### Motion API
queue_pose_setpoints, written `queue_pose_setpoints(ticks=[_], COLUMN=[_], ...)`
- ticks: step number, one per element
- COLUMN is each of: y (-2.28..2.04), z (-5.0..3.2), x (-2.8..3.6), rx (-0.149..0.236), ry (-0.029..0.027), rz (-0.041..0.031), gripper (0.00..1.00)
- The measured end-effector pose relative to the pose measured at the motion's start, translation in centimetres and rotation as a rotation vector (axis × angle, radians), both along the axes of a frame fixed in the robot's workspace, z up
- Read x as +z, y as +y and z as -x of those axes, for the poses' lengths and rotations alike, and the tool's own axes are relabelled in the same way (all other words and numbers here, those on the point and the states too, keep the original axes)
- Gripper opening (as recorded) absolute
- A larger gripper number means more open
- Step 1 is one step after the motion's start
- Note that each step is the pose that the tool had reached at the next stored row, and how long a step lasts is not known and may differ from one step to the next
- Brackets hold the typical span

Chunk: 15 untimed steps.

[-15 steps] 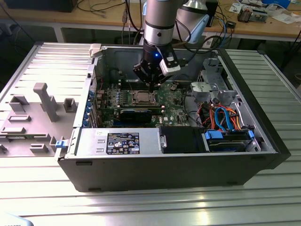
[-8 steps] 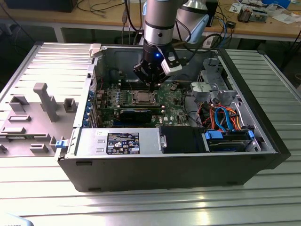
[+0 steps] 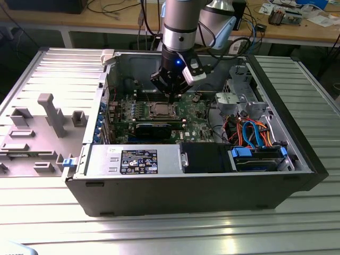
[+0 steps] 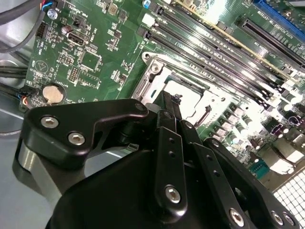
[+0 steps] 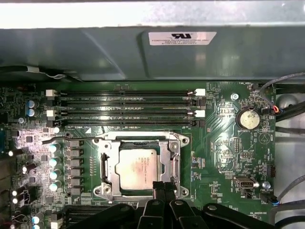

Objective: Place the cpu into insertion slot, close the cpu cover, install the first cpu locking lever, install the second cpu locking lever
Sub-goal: 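Install the first cpu locking lever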

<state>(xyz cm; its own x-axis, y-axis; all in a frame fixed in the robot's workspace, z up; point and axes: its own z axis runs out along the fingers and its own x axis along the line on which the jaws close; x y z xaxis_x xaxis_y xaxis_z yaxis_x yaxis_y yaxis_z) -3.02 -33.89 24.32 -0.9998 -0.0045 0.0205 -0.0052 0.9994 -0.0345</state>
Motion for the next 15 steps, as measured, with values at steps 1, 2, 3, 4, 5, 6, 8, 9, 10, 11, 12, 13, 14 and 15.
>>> queue_pose_setpoints(ticks=[1, 2, 3, 4, 5, 6, 8, 9, 10, 11, 12, 13, 14, 15], y=[0.0, 0.0, 0.0, 0.0, 0.0, 0.0, 0.0, 0.0, 0.0, 0.0, 0.01, 0.02, 0.02, 0.04], z=[0.02, 0.1, 0.22, 0.4, 0.59, 0.9, 1.86, 2.16, 2.43, 2.71, 3.14, 3.47, 3.8, 4.28], x=[0.13, 0.3, 0.4, 0.44, 0.45, 0.46, 0.48, 0.49, 0.5, 0.5, 0.51, 0.52, 0.54, 0.55], rx=[0.0, 0.0, 0.0, 0.0, 0.0, 0.0, 0.0, 0.0, 0.0, 0.0, 0.0, 0.0, 0.0, 0.0], ry=[-0.0001, -0.0008, -0.0021, -0.0035, -0.0047, -0.0064, -0.0107, -0.0119, -0.0132, -0.0144, -0.0165, -0.0182, -0.0199, -0.0224], rz=[0.0001, 0.0, 0.0001, 0.0, -0.0001, 0.0, 0.0, 0.0, 0.0, 0.0, -0.0001, -0.0001, 0.0, 0.0], gripper=[0.11, 0.11, 0.11, 0.11, 0.11, 0.11, 0.11, 0.11, 0.11, 0.11, 0.11, 0.11, 0.11, 0.11])
